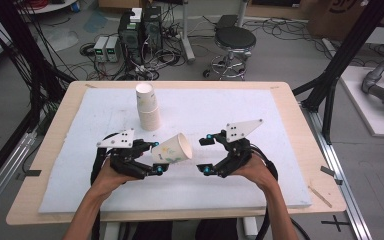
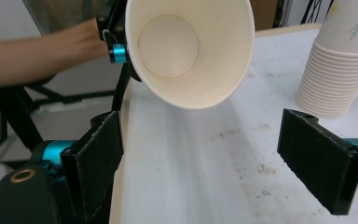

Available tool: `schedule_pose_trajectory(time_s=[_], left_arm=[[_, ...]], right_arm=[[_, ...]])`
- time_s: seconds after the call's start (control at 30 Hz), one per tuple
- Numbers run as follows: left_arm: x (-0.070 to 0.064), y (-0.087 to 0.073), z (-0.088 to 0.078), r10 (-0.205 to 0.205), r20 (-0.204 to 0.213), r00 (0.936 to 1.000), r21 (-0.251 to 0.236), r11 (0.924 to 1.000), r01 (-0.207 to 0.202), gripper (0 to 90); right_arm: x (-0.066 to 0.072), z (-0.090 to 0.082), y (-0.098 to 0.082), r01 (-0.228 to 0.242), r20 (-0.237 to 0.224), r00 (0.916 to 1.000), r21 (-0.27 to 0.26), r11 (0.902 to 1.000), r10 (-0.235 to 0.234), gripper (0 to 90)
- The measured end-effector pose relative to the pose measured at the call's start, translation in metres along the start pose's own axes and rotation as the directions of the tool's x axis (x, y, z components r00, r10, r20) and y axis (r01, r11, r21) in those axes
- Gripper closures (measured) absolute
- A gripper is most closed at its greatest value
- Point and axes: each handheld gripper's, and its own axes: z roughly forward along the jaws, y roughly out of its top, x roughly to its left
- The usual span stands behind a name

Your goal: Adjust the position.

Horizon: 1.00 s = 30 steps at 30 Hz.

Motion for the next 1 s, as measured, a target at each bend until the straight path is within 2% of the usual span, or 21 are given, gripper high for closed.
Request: schedule_pose_trajectory(time_s=[0.13, 0.3, 0.37, 0.63, 0.77, 1.0], left_arm=[[0.000, -0.003, 0.002, 0.000, 0.000, 1.0000, -0.003, 1.0000, 0.000, 36.6], [-0.001, -0.006, 0.006, 0.000, 0.012, 0.9999, -0.023, 0.9997, 0.001, 36.6], [-0.002, -0.007, 0.011, 0.001, 0.019, 0.9998, -0.028, 0.9996, -0.001, 36.6], [-0.006, -0.004, 0.029, 0.016, 0.054, 0.9984, -0.029, 0.9995, -0.015, 36.6], [-0.008, -0.003, 0.032, 0.024, 0.063, 0.9977, -0.027, 0.9994, -0.023, 36.6], [-0.008, -0.003, 0.032, 0.024, 0.068, 0.9974, -0.021, 0.9995, -0.023, 36.6]], right_arm=[[0.000, 0.002, -0.009, -0.015, -0.017, 0.9998, -0.051, 0.9986, 0.014, 14.5], [0.000, 0.005, -0.015, -0.016, -0.034, 0.9993, -0.091, 0.9957, 0.013, 14.6], [0.001, 0.007, -0.015, -0.024, -0.049, 0.9986, -0.098, 0.9949, 0.020, 14.6], [0.002, 0.022, -0.009, -0.012, -0.093, 0.9957, -0.115, 0.9933, 0.001, 14.7], [0.002, 0.026, -0.006, -0.022, -0.113, 0.9936, -0.133, 0.9909, 0.007, 15.0], [0.001, 0.030, -0.004, -0.012, -0.137, 0.9905, -0.149, 0.9888, -0.009, 17.5]])
